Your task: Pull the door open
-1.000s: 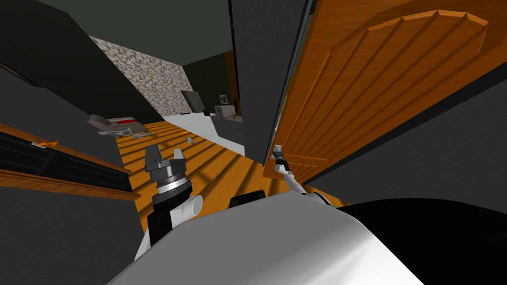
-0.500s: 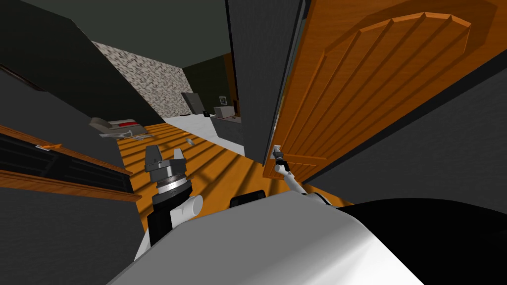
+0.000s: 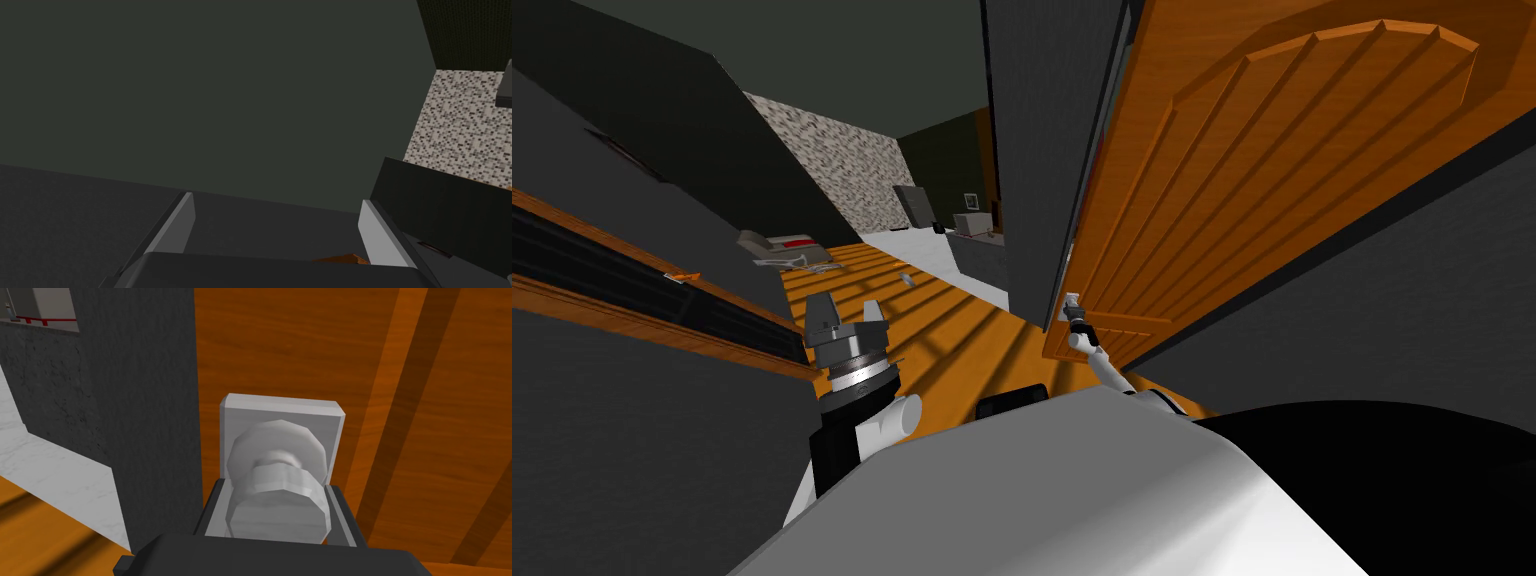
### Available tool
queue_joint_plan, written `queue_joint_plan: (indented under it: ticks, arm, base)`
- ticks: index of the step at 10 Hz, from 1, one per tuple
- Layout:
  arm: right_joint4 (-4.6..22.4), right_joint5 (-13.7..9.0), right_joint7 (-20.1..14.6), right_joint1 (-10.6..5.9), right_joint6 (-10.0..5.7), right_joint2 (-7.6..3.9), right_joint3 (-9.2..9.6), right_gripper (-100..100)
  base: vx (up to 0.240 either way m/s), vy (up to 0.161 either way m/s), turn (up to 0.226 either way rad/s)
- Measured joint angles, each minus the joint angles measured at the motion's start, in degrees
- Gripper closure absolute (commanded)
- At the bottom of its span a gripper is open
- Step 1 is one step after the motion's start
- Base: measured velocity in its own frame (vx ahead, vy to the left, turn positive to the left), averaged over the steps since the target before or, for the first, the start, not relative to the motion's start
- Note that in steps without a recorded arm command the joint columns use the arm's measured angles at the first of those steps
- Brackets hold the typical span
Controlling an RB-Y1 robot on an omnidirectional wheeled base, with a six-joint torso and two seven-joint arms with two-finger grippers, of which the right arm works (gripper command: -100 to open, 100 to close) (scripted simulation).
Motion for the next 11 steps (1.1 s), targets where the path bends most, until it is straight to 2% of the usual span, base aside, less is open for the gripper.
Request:
queue_joint_plan:
  ticks: [7,9,11]
  arm:
    - [-2.2,-0.5,-5.0,1.91,0.60,-3.44,3.94,100]
    - [-2.5,-0.5,-5.6,2.31,0.95,-3.69,4.53,100]
    - [-3.3,-0.5,-6.4,2.81,0.82,-4.49,5.41,100]
  base:
    - [-0.208,-0.051,0.135]
    - [-0.116,-0.029,0.082]
    - [-0.233,-0.064,0.109]
